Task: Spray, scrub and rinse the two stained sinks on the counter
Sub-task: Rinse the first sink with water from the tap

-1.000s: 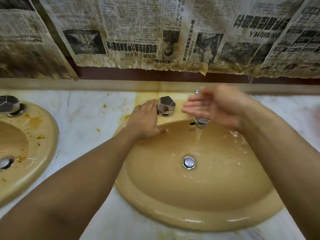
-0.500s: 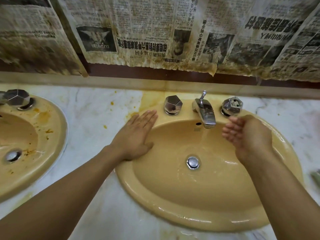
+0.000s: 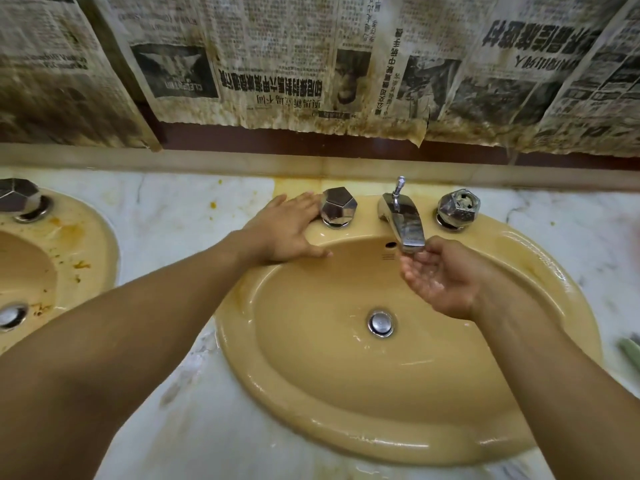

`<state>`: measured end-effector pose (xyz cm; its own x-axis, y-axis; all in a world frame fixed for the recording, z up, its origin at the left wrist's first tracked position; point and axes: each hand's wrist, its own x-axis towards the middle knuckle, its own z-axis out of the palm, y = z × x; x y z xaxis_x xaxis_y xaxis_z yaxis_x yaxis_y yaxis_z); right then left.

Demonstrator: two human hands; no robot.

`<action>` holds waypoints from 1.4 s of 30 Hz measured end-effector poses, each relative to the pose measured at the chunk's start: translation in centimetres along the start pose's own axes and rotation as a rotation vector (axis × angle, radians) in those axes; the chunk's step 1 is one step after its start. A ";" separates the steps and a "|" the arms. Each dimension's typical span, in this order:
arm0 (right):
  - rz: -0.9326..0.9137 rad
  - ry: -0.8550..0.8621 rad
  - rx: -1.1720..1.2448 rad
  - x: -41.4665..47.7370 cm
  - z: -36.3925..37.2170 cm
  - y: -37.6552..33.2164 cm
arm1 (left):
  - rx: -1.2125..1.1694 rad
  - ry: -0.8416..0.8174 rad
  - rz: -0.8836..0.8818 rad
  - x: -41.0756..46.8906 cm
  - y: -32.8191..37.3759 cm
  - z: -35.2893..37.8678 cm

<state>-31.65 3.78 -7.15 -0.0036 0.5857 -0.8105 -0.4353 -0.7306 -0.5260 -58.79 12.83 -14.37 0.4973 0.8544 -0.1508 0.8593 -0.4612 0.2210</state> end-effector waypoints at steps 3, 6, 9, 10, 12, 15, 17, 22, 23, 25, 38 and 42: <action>-0.063 0.115 -0.095 -2.4 0.3 0.4 | 0.081 0.060 -0.076 -3.8 1.0 1.3; 0.008 -0.021 0.063 -4.6 4.2 3.6 | 0.074 0.115 -0.161 -8.3 2.1 3.0; -0.012 -0.260 -0.093 -5.9 10.1 6.7 | -0.031 0.168 -0.170 -11.7 3.0 4.1; -0.054 -0.298 -0.173 -6.2 11.7 7.0 | -0.074 0.170 -0.158 -12.9 3.0 4.4; -0.149 -0.293 -0.261 -6.1 13.4 7.1 | -0.093 0.182 -0.133 -15.6 3.0 5.2; -0.262 -0.153 -0.358 -5.3 12.0 6.9 | -0.124 0.178 -0.180 -18.6 3.0 5.8; -0.291 -0.048 -0.305 -4.0 9.0 6.7 | -0.149 0.147 -0.224 -18.7 3.2 5.5; -0.111 0.007 0.465 -0.1 1.2 5.3 | -0.078 0.095 -0.273 -14.6 2.4 3.8; -0.098 0.007 0.571 0.8 0.6 5.0 | -0.051 0.095 -0.272 -13.3 2.0 3.4; -0.097 0.021 0.673 2.1 0.4 4.4 | -0.031 0.097 -0.254 -10.6 1.2 2.6; -0.161 -0.358 -0.563 -3.8 12.5 8.4 | -0.322 0.220 -0.380 -15.5 2.5 4.5; -0.261 -0.213 -0.594 -4.3 10.4 8.9 | -0.306 0.285 -0.316 -20.6 5.9 7.0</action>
<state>-44.80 -1.57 -5.65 -0.1697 0.7809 -0.6012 0.1222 -0.5887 -0.7991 -63.11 -9.12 -16.68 0.1307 0.9914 0.0032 0.8671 -0.1159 0.4845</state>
